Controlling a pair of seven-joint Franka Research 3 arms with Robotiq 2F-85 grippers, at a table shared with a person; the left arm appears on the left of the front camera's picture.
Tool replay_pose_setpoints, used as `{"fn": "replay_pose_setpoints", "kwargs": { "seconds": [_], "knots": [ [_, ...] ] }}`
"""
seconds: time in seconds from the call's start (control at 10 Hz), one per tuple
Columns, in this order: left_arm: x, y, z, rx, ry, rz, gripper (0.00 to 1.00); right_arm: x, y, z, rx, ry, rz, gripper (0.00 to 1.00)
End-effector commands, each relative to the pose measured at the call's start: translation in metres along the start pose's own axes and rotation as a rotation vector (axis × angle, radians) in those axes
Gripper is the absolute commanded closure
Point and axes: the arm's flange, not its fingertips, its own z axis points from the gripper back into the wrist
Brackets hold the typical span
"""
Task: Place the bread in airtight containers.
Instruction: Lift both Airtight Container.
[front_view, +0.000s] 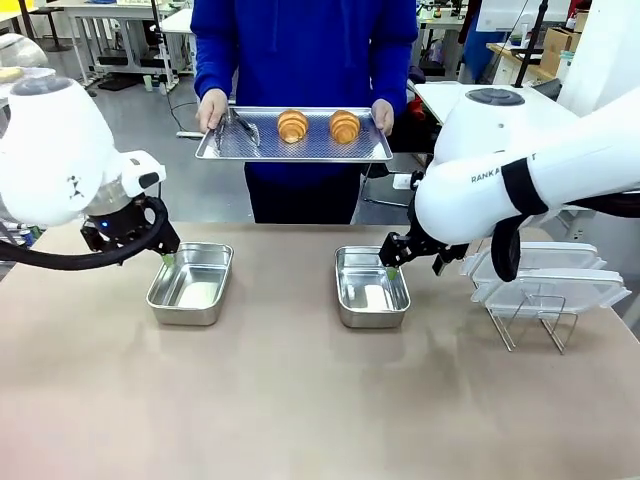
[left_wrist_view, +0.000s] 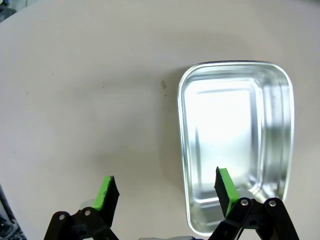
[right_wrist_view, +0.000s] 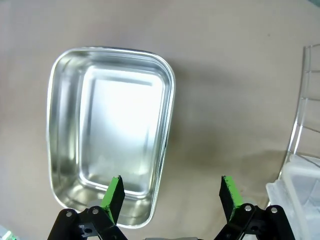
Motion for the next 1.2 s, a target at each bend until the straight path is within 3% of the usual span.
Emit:
{"fn": "replay_pose_setpoints", "kwargs": {
  "seconds": [0.0, 0.5, 0.6, 0.7, 0.8, 0.9, 1.0, 1.1],
  "knots": [
    [-0.001, -0.008, -0.014, 0.045, -0.014, 0.017, 0.0, 0.003, 0.012, -0.015, -0.028, -0.038, -0.031, 0.0],
    [-0.006, -0.014, -0.034, 0.03, -0.007, 0.031, 0.0, 0.0, 0.018, -0.04, -0.044, -0.052, -0.064, 0.0],
    [-0.006, -0.014, -0.034, 0.046, -0.005, 0.044, 0.37, 0.002, 0.018, -0.042, -0.057, -0.043, -0.075, 0.58],
    [-0.006, -0.014, -0.034, 0.04, 0.003, 0.045, 0.56, 0.002, 0.017, -0.042, -0.049, -0.048, -0.096, 0.59],
    [-0.006, -0.013, -0.034, 0.043, 0.008, 0.037, 0.92, 0.002, 0.016, -0.041, -0.05, -0.046, -0.11, 1.0],
    [-0.005, -0.014, -0.035, 0.045, 0.017, 0.031, 1.0, 0.003, 0.015, -0.04, -0.05, -0.039, -0.129, 1.0],
    [-0.006, -0.014, -0.038, 0.048, 0.022, 0.028, 1.0, 0.003, 0.014, -0.038, -0.045, -0.033, -0.144, 0.75],
    [-0.006, -0.014, -0.039, 0.045, 0.028, 0.026, 1.0, 0.004, 0.012, -0.036, -0.044, -0.035, -0.15, 0.85]
  ]
}}
